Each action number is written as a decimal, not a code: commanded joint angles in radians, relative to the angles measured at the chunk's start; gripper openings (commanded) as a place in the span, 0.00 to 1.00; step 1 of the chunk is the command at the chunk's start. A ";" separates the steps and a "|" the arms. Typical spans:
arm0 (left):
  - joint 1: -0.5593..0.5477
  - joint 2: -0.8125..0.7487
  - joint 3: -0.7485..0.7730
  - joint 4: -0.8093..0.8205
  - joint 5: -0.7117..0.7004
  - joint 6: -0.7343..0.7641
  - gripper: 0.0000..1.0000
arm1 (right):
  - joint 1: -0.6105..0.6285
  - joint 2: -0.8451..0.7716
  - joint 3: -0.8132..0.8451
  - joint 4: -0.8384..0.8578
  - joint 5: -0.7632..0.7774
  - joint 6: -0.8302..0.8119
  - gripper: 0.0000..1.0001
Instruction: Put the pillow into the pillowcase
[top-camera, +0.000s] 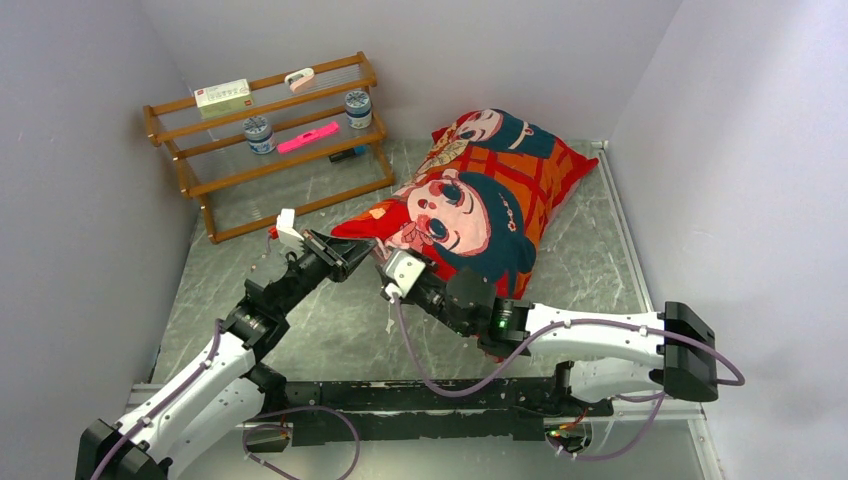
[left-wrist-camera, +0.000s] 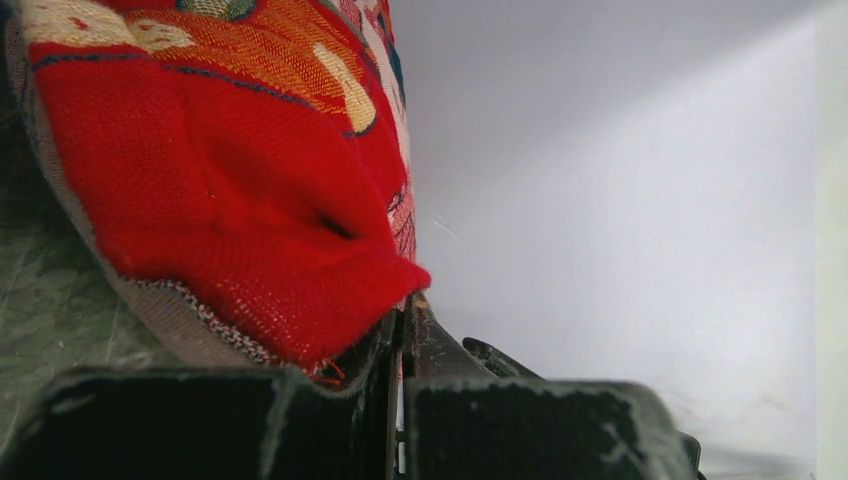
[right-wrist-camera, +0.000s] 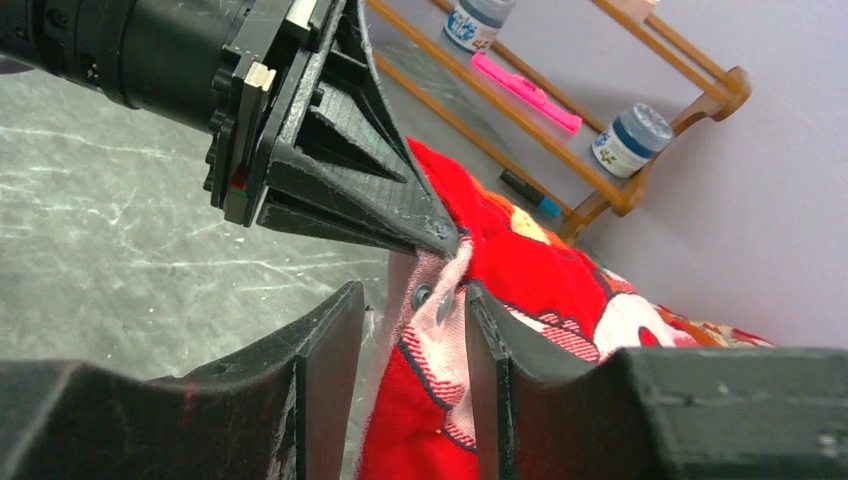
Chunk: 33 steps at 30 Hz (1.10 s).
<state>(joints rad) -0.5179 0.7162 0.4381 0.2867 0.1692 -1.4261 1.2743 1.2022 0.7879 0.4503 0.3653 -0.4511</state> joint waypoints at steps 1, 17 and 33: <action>0.000 -0.022 0.063 0.114 0.012 0.006 0.05 | -0.003 0.027 0.068 -0.040 0.007 0.046 0.44; -0.001 -0.023 0.070 0.116 0.013 0.007 0.05 | -0.018 0.032 0.064 -0.017 0.034 0.016 0.00; -0.001 -0.023 0.070 0.127 0.018 0.008 0.05 | -0.029 0.077 0.209 -0.279 0.068 0.238 0.30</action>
<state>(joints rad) -0.5179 0.7151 0.4381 0.2867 0.1699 -1.4258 1.2404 1.2636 0.9516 0.2470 0.4034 -0.3016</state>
